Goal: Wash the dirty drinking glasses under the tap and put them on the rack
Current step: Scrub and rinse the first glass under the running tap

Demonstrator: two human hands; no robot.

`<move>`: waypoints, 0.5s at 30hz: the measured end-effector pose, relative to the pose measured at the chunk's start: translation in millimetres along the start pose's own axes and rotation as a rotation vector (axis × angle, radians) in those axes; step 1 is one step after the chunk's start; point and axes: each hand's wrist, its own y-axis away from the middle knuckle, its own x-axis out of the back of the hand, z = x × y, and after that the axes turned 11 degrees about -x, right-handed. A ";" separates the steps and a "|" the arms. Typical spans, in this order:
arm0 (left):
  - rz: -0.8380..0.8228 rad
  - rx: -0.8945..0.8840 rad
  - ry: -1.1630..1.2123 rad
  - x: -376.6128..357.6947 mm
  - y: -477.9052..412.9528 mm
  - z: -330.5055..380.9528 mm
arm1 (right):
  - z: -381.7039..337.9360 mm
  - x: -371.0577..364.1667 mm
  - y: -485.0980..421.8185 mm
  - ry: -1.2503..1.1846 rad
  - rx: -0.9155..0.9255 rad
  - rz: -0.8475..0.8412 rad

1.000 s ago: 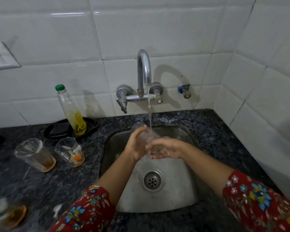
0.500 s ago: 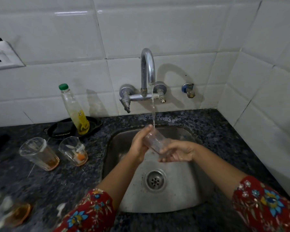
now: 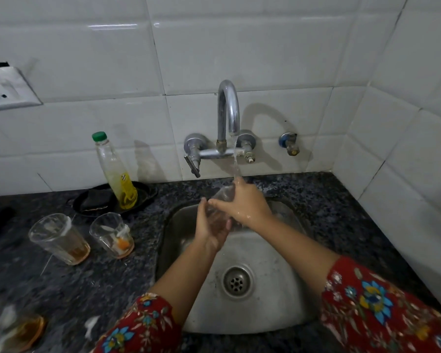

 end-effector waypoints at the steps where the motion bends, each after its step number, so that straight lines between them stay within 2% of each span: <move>1: -0.013 0.001 -0.026 -0.2 -3.9 3.5 | 8.8 0.4 6.0 -0.088 -0.009 -0.016; 4: -0.135 0.077 -0.122 -4.7 -2.7 11.6 | 39.3 0.2 24.5 -0.247 -0.065 -0.118; 6: -0.185 0.063 -0.197 -8.2 1.3 9.2 | 54.8 -3.9 32.4 -0.128 -0.066 -0.125; 9: -0.200 -0.122 -0.467 -15.5 9.2 -4.3 | 65.2 -16.3 38.0 0.071 -0.070 -0.142; 11: -0.259 -0.152 -0.557 -18.5 17.9 -2.5 | 67.2 -20.4 41.1 -0.133 -0.139 -0.274; 14: -0.472 0.054 -0.463 -10.7 15.2 11.9 | 71.4 -8.0 41.8 -0.726 -0.286 -0.696; 15: -0.507 0.096 -0.405 -7.4 14.1 15.1 | 73.8 -4.5 42.1 -0.853 -0.318 -0.810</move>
